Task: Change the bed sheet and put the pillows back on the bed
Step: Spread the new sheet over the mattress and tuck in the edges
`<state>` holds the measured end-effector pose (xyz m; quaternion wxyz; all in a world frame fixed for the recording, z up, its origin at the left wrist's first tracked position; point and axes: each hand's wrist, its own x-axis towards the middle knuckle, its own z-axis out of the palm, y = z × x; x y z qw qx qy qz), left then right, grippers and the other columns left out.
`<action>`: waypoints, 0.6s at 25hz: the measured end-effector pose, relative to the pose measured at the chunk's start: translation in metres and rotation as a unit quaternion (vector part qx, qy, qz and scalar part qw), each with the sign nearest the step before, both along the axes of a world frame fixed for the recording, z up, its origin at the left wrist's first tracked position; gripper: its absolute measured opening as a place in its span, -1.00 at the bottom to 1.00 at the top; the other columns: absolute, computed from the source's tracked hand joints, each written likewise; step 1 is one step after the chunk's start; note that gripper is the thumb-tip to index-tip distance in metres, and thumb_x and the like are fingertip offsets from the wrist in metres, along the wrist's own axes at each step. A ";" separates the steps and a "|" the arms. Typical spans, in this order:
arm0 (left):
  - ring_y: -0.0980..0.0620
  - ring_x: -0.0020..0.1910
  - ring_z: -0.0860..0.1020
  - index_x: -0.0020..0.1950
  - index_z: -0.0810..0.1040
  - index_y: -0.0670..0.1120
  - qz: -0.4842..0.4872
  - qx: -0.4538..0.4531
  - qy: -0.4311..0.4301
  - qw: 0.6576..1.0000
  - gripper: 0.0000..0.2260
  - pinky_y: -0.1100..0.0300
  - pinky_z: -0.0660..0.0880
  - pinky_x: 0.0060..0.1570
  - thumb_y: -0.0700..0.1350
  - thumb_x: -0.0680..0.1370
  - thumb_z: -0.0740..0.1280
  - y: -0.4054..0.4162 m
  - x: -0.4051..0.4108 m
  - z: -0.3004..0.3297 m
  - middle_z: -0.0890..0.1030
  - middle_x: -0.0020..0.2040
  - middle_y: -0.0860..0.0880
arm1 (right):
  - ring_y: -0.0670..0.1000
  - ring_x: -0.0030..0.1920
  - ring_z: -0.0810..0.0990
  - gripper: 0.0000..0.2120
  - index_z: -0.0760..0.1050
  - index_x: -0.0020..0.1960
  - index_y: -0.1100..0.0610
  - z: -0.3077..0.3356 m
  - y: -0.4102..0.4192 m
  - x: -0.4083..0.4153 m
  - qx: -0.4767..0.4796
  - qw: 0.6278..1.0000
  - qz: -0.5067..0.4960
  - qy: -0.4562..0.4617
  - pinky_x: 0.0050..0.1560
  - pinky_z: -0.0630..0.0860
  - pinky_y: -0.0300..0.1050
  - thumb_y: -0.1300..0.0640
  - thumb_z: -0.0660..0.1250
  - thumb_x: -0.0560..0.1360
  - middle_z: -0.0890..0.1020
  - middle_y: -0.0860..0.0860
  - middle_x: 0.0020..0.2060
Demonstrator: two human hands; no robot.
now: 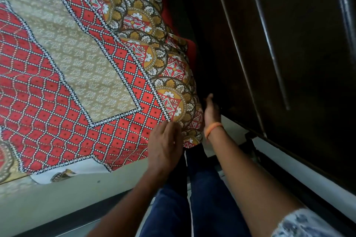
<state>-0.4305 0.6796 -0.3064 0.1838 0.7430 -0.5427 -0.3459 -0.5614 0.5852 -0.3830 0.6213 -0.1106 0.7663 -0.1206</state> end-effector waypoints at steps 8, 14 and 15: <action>0.09 -0.20 0.57 0.20 0.51 -0.12 0.560 0.338 0.546 0.524 -0.81 0.28 0.53 -0.26 -0.29 0.66 0.19 0.028 -0.057 -0.010 0.62 -0.04 -0.09 | 0.00 -0.47 0.47 -0.84 0.54 -0.14 0.18 0.037 0.087 -0.026 0.119 0.965 -0.148 -0.178 -0.49 0.35 -0.26 0.14 0.21 0.47 0.56 0.07 -0.39; 0.16 -0.36 0.42 0.08 0.57 -0.11 0.539 0.340 0.552 0.538 -0.90 0.32 0.41 -0.39 -0.21 0.59 0.33 0.017 -0.061 -0.026 0.59 -0.18 0.01 | 0.17 -0.10 0.64 -0.65 0.59 0.15 0.24 0.013 0.068 -0.030 0.107 0.958 -0.178 -0.199 -0.09 0.57 0.02 0.04 0.16 0.60 0.66 0.23 0.04; 0.14 -0.35 0.44 0.09 0.58 -0.12 0.551 0.336 0.529 0.550 -0.89 0.28 0.43 -0.36 -0.22 0.58 0.36 0.017 -0.061 -0.029 0.60 -0.16 -0.02 | 0.19 -0.01 0.62 -0.69 0.56 0.20 0.28 0.009 0.068 -0.029 0.099 0.964 -0.179 -0.171 0.01 0.55 0.06 0.12 0.23 0.58 0.63 0.27 0.12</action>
